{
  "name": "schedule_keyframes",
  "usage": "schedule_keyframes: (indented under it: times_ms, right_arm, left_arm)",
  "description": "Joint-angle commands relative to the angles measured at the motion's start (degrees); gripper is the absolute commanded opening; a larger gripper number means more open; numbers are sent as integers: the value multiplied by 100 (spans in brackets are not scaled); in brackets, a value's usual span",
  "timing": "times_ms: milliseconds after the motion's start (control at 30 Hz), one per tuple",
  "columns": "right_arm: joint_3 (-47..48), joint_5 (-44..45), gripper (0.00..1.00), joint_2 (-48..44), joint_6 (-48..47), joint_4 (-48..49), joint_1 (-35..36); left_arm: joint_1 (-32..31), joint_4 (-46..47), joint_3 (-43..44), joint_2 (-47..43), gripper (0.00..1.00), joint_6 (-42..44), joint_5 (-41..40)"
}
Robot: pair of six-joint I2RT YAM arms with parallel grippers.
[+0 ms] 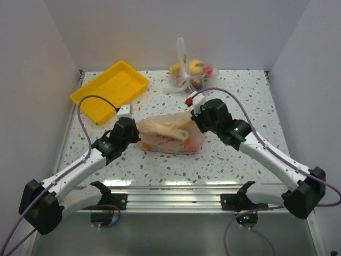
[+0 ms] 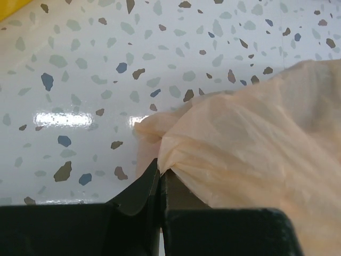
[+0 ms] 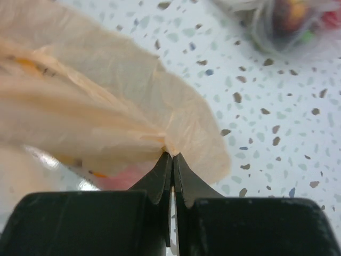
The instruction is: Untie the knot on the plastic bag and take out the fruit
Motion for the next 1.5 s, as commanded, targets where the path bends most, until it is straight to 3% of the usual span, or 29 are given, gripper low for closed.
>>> schedule_keyframes:
  times_ms: [0, 300, 433, 533, 633, 667, 767, 833, 900, 1167, 1300, 1467]
  right_arm:
    - [-165, 49, 0, -868, 671, 834, -525]
    - [-386, 743, 0, -1179, 2314, 1731, -658]
    - [-596, 595, 0, -1266, 2299, 2056, -658]
    - [-536, 402, 0, -1293, 1879, 2162, -667]
    - [-193, -99, 0, -1126, 1509, 1969, -658]
    - [-71, -239, 0, -1065, 1455, 1943, -658]
    - [53, -355, 0, -1020, 1279, 2004, -658]
    - [141, -530, 0, -959, 1218, 1926, -658]
    - [290, -723, 0, -889, 1121, 1820, -658]
    - [265, -663, 0, -950, 1094, 1776, -658]
    - [194, -619, 0, -994, 1094, 1784, -658]
    - [107, -505, 0, -1090, 1094, 1802, -658]
  left_arm:
    - [128, -181, 265, 19, 0, -309, -438]
    - [296, 426, 1019, 502, 0, -415, 370]
    - [331, 417, 1311, 626, 1, -388, 274]
    - [357, 382, 1399, 538, 17, -292, 142]
    - [357, 320, 1478, 345, 55, -178, 151]
    - [348, 268, 1530, 266, 75, -99, 203]
    - [322, -21, 1749, 256, 95, -81, 387]
    - [156, -241, 1891, 353, 100, -63, 415]
    - [-447, -426, 2318, 589, 100, 6, -100]
    - [-1434, -761, 3042, 1512, 100, 7, -789]
    - [-1691, -971, 3060, 1829, 100, -150, -1508]
    - [-1708, -1042, 2762, 2032, 95, -309, -1818]
